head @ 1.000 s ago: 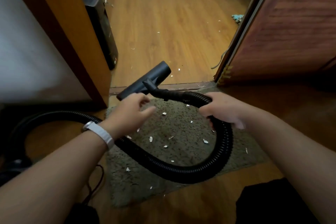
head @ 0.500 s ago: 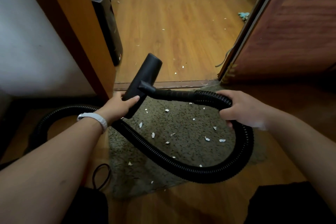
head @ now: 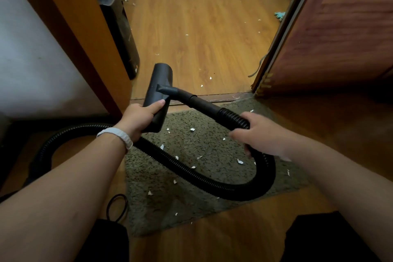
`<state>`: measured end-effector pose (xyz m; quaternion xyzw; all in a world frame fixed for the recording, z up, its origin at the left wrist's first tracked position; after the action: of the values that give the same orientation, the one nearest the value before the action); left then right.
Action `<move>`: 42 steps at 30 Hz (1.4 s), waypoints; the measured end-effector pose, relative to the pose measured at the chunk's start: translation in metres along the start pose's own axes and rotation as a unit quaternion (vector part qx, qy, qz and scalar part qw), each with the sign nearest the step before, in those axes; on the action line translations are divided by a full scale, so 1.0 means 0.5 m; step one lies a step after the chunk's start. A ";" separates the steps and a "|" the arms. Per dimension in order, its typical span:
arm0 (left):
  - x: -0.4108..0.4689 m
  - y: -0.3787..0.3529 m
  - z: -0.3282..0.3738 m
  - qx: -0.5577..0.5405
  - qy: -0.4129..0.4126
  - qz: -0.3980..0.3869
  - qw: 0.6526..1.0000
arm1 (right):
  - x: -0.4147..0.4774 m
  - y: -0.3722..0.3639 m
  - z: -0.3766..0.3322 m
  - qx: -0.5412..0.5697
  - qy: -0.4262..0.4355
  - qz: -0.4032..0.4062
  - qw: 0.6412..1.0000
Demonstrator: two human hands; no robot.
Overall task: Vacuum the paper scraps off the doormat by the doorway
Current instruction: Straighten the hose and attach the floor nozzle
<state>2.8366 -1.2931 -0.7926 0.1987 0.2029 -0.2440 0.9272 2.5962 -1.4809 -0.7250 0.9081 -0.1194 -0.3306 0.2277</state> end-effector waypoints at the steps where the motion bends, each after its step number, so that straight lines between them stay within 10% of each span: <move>1: -0.001 -0.002 0.004 -0.010 0.000 -0.001 1.000 | 0.008 -0.010 0.005 -0.017 -0.015 -0.011 1.000; 7: -0.002 0.004 -0.009 -0.067 0.040 -0.009 0.997 | 0.044 -0.048 0.002 -0.161 -0.017 0.036 0.986; 18: -0.015 0.027 -0.013 -0.110 0.018 -0.009 0.994 | 0.063 -0.077 -0.028 -0.020 -0.008 0.040 0.999; 30: -0.090 0.175 -0.008 0.096 -0.056 0.017 0.994 | 0.022 -0.122 -0.114 -0.150 0.072 0.087 0.982; 42: -0.251 0.420 -0.156 0.075 -0.101 0.150 0.981 | -0.002 -0.259 -0.283 -0.251 0.197 0.060 0.946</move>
<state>2.8263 -1.0416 -0.7421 0.2698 0.0571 -0.1359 0.9516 2.6966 -1.3208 -0.6926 0.8598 -0.0396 -0.1501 0.4865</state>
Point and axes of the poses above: each hand's wrist, its own x-axis towards the middle knuckle, its own y-axis out of the back of the hand, z = x × y, the point moved 3 cm from there along x, towards the middle knuckle, and after that the axes turned 1 degree about -z, right-handed, at the moved point
